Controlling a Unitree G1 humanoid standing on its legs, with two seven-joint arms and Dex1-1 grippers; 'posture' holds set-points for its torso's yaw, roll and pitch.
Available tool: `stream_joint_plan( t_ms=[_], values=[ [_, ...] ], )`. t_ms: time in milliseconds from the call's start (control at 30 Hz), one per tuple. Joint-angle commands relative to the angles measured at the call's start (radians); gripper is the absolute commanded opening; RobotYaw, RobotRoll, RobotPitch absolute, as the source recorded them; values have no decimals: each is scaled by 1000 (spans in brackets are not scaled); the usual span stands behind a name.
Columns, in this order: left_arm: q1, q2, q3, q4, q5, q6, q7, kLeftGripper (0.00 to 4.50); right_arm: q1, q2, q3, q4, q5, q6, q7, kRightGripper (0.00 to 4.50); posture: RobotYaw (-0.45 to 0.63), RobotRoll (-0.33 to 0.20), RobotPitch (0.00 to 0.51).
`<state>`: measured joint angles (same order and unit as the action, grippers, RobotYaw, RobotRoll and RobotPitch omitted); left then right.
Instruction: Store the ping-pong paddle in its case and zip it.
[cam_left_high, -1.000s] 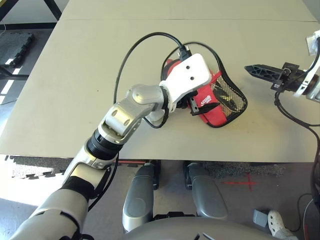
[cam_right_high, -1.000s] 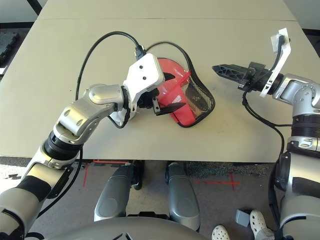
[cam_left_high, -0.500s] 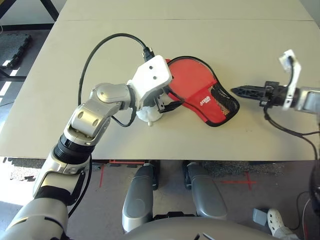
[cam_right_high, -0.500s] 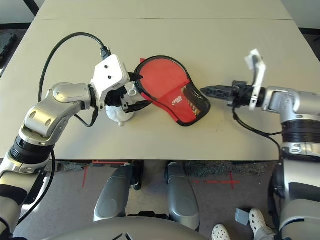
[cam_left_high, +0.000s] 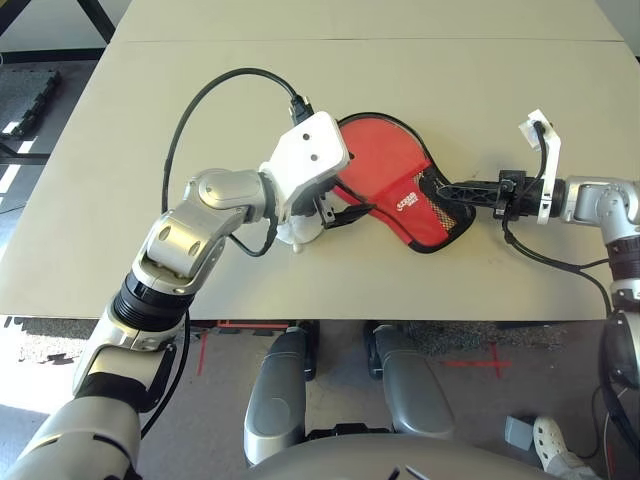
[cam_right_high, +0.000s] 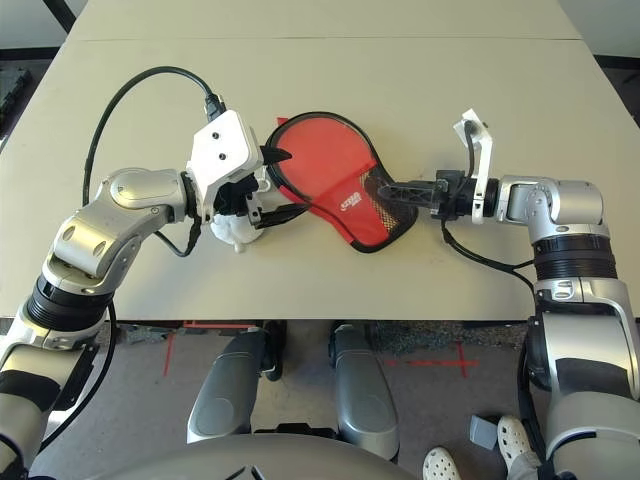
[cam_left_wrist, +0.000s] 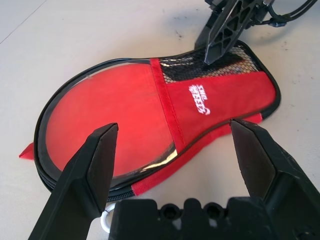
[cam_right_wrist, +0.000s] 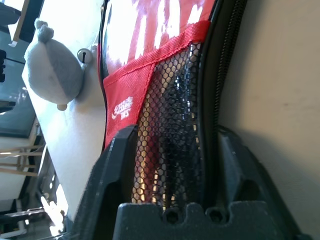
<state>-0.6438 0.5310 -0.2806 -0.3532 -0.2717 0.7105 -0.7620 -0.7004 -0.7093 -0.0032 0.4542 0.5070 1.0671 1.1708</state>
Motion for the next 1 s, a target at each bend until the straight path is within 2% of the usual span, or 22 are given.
stream_joint_plan(
  t_ms=[33, 167, 200, 533, 733, 1000],
  values=[
    [13, -4, -6, -19, 4, 8, 5, 4500, 30, -5, 34, -36, 15, 34, 30, 1622, 142, 0, 274],
    [13, -11, -10, -11, 7, 1, 6, 4500, 30, -29, 27, -22, 8, 46, 19, 149, 127, 0, 272],
    [14, -11, -11, -9, 8, -1, 6, 4500, 32, -37, 24, -24, 10, 49, 21, 30, 125, 0, 272],
    [8, -20, -17, 17, 15, -24, -3, 4500, 125, -160, -28, -132, 79, 105, 50, 30, 91, 0, 274],
    [1, -22, -18, 35, 17, -41, -15, 4500, 262, -256, -125, -267, 155, 172, 42, 30, 60, 0, 280],
    [-4, -29, -22, 50, 20, -54, -28, 4500, 418, -267, -252, -424, 251, 243, -10, 30, 39, 0, 284]
  ],
)
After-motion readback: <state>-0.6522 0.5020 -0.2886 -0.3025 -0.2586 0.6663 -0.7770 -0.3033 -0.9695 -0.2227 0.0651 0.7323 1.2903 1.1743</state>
